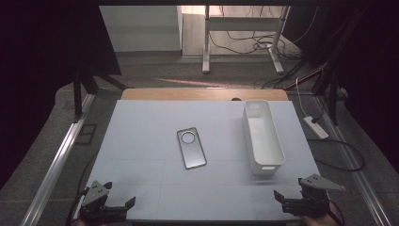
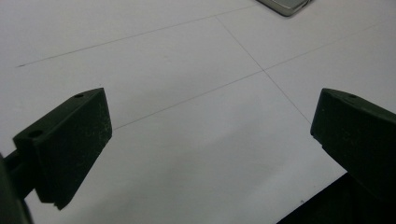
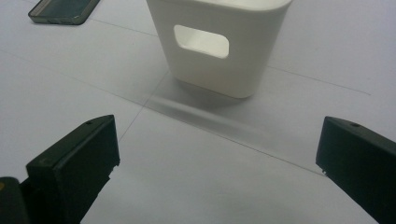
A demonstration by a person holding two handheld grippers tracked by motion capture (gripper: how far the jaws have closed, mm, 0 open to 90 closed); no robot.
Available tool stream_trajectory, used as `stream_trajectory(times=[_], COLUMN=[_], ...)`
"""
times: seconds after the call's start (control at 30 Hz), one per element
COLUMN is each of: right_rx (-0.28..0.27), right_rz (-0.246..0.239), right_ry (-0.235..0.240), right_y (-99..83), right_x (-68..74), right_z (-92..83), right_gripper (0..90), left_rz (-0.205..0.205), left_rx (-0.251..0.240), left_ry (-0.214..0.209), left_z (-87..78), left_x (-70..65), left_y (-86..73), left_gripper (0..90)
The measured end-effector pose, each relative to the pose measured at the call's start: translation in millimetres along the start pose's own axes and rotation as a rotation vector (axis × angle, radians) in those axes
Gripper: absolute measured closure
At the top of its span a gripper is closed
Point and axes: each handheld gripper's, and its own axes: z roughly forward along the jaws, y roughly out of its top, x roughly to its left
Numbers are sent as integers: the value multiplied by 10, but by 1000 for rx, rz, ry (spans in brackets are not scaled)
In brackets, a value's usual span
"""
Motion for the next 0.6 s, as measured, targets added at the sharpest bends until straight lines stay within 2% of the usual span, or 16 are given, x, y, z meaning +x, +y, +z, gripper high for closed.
stream_trajectory(times=[0.6], right_rx=[-5], right_rz=[-12], right_ry=[5], right_y=[5], right_x=[16], right_z=[3], right_gripper=[0], left_rz=[-20], left_rx=[-5], left_ry=[-30], left_z=[-14], left_x=[37], left_y=[-12], left_gripper=[0])
